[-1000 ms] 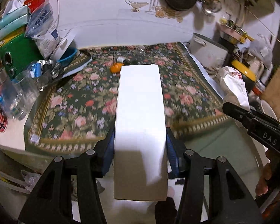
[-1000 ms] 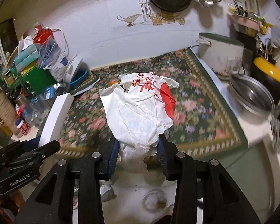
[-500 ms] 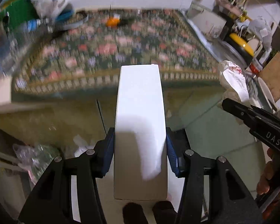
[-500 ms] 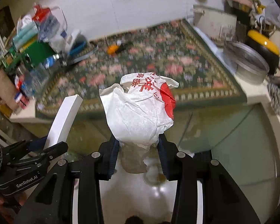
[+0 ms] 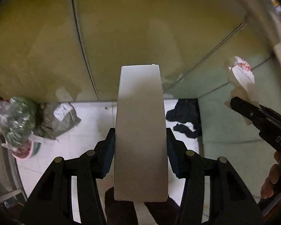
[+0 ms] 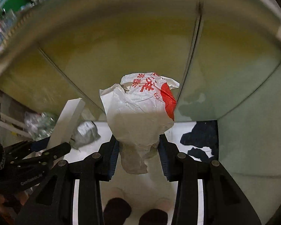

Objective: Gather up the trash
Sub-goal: 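Open the left gripper over the bin while the right gripper releases the white bag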

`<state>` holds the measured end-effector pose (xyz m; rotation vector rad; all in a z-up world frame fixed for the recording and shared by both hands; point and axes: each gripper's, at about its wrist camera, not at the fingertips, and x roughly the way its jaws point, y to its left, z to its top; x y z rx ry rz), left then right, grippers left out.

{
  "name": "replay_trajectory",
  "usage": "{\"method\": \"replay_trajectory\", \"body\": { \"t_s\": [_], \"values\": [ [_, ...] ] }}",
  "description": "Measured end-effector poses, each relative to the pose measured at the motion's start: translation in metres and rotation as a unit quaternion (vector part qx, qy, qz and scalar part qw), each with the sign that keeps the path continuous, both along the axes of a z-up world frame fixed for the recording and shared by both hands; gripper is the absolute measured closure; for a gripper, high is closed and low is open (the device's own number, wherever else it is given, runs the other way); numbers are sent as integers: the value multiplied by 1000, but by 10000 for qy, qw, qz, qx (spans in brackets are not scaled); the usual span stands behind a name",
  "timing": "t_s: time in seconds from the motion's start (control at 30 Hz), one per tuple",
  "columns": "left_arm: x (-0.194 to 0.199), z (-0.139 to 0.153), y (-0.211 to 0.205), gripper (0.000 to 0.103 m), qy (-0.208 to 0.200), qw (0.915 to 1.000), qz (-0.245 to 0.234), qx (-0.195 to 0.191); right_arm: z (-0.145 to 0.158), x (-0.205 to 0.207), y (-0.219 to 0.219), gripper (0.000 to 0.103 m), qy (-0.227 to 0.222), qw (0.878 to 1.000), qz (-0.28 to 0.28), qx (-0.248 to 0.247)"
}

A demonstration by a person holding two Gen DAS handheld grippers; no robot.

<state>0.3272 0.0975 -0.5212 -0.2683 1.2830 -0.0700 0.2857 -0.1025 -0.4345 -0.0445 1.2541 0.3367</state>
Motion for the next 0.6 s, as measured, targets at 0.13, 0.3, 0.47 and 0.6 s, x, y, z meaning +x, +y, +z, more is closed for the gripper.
{"method": "replay_trajectory", "body": {
  "t_s": [0.13, 0.3, 0.47, 0.6],
  "values": [
    [4, -61, -5, 53, 183, 9998, -21, 38, -67, 6, -1, 67, 217, 9996, 156, -2],
    [13, -120, -2, 53, 199, 9997, -61, 120, -138, 12, 9, 67, 434, 9985, 323, 71],
    [24, -152, 1, 53, 136, 9998, -21, 138, -183, 16, 25, 60, 636, 9966, 461, 257],
    [31, -168, -4, 53, 148, 9998, -58, 107, -193, 19, 24, 52, 729, 9954, 461, 419]
  ]
}}
